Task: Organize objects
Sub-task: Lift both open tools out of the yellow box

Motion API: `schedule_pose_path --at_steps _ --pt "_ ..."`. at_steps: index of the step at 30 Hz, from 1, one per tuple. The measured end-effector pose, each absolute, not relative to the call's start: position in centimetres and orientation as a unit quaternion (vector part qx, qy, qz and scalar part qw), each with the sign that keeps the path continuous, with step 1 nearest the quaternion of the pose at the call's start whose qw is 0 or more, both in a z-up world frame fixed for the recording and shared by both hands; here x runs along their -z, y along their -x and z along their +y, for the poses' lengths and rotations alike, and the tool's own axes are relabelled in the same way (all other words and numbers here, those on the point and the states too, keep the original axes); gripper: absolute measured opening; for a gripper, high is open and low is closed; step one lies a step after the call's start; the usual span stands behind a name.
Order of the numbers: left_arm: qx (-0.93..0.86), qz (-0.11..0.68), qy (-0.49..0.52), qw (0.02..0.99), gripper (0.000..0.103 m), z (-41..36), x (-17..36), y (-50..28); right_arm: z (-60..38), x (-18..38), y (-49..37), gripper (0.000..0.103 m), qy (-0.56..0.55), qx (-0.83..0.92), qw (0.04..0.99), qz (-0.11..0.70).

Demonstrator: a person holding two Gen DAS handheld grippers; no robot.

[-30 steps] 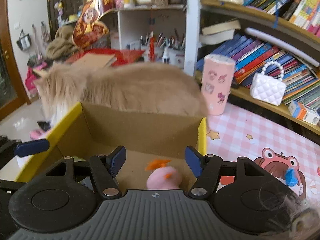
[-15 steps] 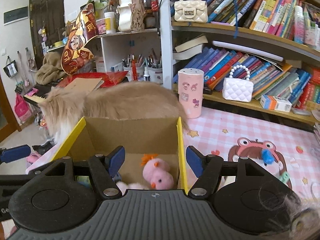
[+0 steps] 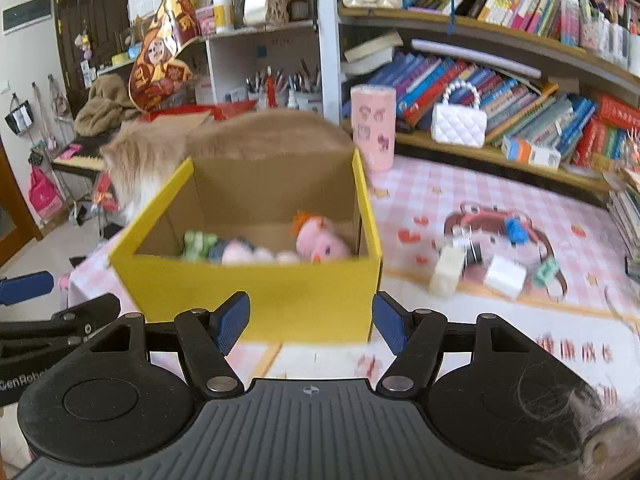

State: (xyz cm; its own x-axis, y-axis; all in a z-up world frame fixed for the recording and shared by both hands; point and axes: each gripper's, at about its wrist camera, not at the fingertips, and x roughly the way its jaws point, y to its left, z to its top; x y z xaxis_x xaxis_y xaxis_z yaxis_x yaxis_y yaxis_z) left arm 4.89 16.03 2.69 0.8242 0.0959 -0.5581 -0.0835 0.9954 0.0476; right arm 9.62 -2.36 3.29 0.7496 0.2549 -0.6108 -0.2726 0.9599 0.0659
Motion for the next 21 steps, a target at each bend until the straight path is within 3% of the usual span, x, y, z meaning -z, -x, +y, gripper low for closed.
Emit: schedule_pose_path --at_steps 21 --pt "-0.027 0.336 -0.019 0.941 0.09 14.7 -0.2 0.6 -2.7 0.3 -1.6 0.069 0.017 -0.108 0.925 0.363"
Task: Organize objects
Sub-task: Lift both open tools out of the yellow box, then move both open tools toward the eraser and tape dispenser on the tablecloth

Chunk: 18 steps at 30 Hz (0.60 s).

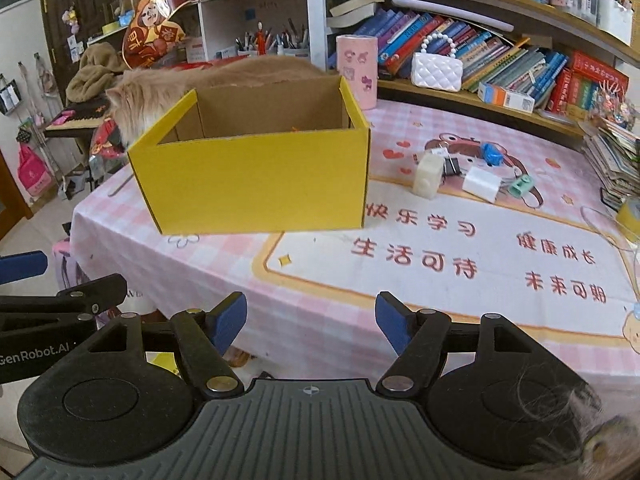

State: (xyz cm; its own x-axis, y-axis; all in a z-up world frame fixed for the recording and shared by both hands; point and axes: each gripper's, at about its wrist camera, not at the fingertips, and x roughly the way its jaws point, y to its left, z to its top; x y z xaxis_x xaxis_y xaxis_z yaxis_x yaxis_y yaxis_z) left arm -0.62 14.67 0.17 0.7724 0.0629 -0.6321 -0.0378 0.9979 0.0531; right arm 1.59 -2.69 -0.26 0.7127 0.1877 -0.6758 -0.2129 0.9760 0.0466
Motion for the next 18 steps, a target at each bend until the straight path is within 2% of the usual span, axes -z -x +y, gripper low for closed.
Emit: schedule_pose_path --at_steps 18 --pt "0.032 0.363 -0.021 0.931 0.091 10.9 1.2 0.0 -7.0 1.3 0.1 0.075 0.013 -0.035 0.92 0.389"
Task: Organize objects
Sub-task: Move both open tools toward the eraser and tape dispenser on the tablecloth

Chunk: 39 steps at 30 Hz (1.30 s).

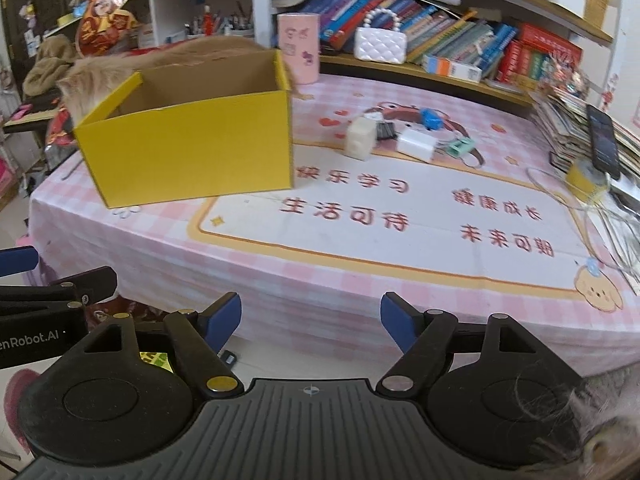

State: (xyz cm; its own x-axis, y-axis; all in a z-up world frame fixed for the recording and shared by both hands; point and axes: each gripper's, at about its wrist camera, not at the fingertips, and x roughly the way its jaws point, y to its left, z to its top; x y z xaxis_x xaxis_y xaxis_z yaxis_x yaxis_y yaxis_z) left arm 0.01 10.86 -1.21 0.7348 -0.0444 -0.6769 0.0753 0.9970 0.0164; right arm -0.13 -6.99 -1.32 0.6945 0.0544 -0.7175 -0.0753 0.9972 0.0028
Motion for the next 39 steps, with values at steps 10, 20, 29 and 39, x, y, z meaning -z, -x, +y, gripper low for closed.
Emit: schedule_pose_path --at_steps 10,20,29,39 --pt "0.069 0.37 -0.043 0.925 0.091 7.0 1.5 -1.9 -10.7 1.9 -0.5 0.076 -0.012 0.01 0.916 0.401" --pt "0.095 0.381 -0.057 0.918 0.091 2.2 1.7 -5.2 -15.8 2.6 -2.9 0.076 -0.038 0.044 0.907 0.418" --pt "0.112 0.393 -0.07 0.91 0.091 -1.9 2.2 -8.0 -19.2 3.0 -5.9 0.076 -0.04 0.047 0.901 0.429" --pt "0.115 0.404 -0.071 0.905 0.091 -5.8 2.6 -11.5 -22.6 3.3 -9.7 0.076 -0.041 0.042 0.899 0.435"
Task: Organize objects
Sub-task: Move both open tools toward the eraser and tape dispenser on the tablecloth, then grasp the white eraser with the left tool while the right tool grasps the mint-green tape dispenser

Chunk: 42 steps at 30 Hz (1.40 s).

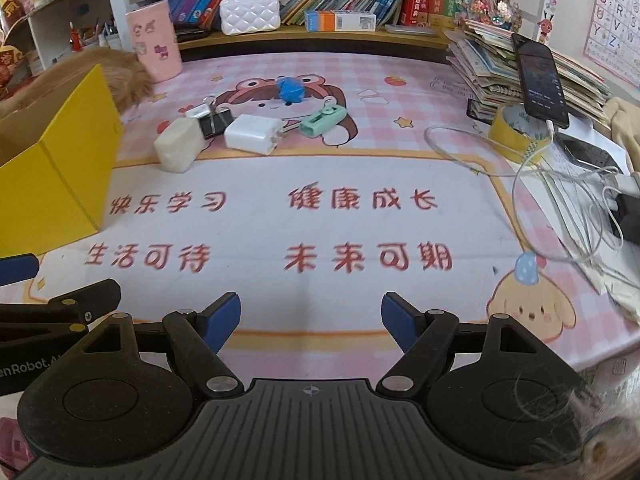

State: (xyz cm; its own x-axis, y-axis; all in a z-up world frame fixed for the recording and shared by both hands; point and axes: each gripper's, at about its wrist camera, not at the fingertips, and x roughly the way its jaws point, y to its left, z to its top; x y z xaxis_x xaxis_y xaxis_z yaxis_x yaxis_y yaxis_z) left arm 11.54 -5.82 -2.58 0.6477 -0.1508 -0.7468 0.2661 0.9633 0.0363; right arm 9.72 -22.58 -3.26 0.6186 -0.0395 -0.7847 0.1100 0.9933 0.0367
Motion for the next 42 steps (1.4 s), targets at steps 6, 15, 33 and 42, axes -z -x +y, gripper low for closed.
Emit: schedule_pose_path --at_steps 6,15,33,42 --pt "0.103 0.396 -0.075 0.909 0.091 -7.5 2.5 -13.0 -24.2 3.5 -12.0 0.076 -0.042 0.028 0.898 0.438" --pt "0.069 0.386 -0.067 0.918 0.091 -8.9 1.8 -15.2 -26.0 2.9 -15.2 0.076 -0.045 0.001 0.904 0.424" --pt "0.022 0.364 -0.061 0.929 0.067 -11.3 1.7 -19.4 -28.2 2.6 -21.0 0.069 -0.044 -0.052 0.915 0.398" --pt "-0.011 0.37 -0.062 0.927 0.059 -12.1 2.9 -23.9 -28.4 3.7 -24.5 0.058 -0.041 -0.07 0.915 0.396"
